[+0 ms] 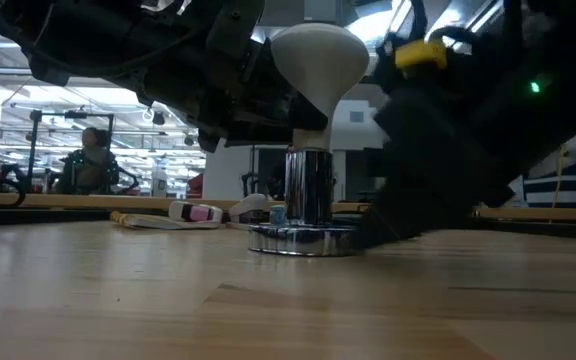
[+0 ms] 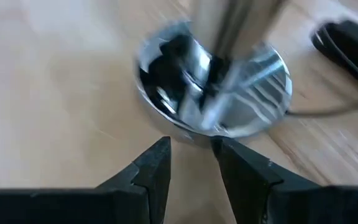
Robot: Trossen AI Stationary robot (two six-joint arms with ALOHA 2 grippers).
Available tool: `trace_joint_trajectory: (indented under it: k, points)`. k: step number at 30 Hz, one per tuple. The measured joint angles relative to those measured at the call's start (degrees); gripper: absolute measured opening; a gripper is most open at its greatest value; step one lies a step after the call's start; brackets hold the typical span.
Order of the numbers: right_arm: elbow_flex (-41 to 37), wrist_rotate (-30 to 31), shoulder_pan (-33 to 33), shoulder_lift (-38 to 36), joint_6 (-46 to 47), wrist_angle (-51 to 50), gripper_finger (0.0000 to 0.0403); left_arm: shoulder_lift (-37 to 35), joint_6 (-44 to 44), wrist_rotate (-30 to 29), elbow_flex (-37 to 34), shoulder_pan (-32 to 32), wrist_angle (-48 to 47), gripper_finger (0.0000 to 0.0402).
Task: Screw lightbulb
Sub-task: Insert the white lightbulb into the silver lamp
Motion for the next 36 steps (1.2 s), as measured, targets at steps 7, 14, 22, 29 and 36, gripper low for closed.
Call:
trace_joint_trajectory:
  k: [7, 14, 22, 29, 36]
  points:
    - [-0.09, 1.41, -0.15, 0.15, 3.36, -3.83, 0.0138, 0.0, 0.0, 0.02, 0.0, -0.02, -0.05, 0.0159]
    - [-0.07, 1.87, -0.13, 0.13, 3.05, -4.03, 0.0138, 0.0, -0.02, 0.07, -0.01, -0.02, -0.05, 0.0159]
    - [-0.11, 3.37, -0.43, 0.07, -3.1, -4.15, 0.0138, 0.0, -0.04, 0.11, 0.0, -0.04, -0.03, 0.0159]
    - [-0.11, 3.54, -2.14, -0.07, -8.12, -4.08, 0.0138, 0.0, -0.28, -0.48, -0.02, -0.02, 0.0, 0.0159]
    - [-0.11, 4.42, -4.08, -0.13, -10.95, -5.83, 0.0138, -0.04, -0.33, -0.28, -0.02, 0.02, 0.22, 0.0159]
